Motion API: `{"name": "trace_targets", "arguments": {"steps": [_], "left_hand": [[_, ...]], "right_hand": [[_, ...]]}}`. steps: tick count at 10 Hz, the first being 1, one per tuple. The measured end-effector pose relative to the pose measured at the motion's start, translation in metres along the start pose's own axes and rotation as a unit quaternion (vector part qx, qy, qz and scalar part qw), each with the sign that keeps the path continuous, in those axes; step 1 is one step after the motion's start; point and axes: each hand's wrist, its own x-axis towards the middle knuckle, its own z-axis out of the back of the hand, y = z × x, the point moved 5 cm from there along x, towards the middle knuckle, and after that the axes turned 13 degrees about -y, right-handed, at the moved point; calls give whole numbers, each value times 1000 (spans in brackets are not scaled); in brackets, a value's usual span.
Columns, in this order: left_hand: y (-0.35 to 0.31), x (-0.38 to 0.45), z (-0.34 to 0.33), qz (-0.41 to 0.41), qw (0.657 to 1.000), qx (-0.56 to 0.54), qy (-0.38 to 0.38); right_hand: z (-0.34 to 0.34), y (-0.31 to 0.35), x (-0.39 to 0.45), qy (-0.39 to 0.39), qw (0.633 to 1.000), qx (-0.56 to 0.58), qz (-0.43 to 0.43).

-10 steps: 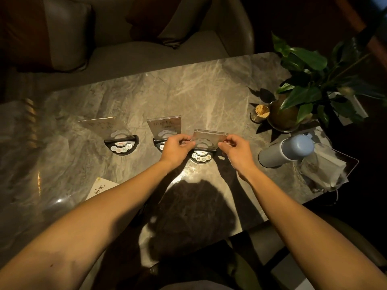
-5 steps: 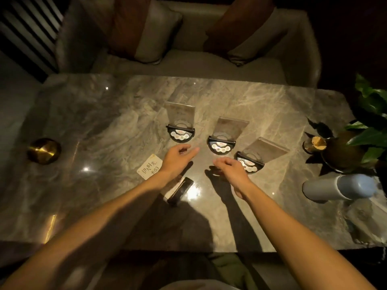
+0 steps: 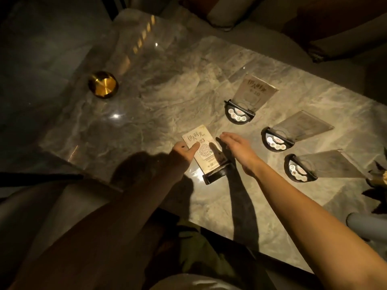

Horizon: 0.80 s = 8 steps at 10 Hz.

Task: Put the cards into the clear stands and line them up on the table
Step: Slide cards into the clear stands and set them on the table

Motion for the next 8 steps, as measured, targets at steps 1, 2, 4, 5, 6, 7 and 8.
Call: {"name": "trace_targets", "arguments": {"steps": [1, 2, 4, 5, 6, 7, 8], "left_hand": [[-2, -4, 5, -5, 1000, 23, 10], [10, 0, 2, 77, 995, 36, 44], [27, 15, -16, 123, 988, 36, 88], [23, 14, -19, 114, 990, 30, 79], [9, 8, -24, 114, 989, 15, 96], [-9, 5, -23, 80, 993, -13, 87], [-42, 2, -29, -9, 996, -17, 86]], "right_hand": [[-9, -8, 11, -1, 1000, -5, -6], [-16, -22, 22, -5, 999, -35, -20], [-20, -30, 30, -20, 998, -47, -42], [-20, -30, 29, -8, 997, -45, -64], [-13, -28, 26, 1, 996, -66, -63], [-2, -21, 25, -28, 998, -51, -40], [24, -9, 24, -65, 997, -32, 1]]}}
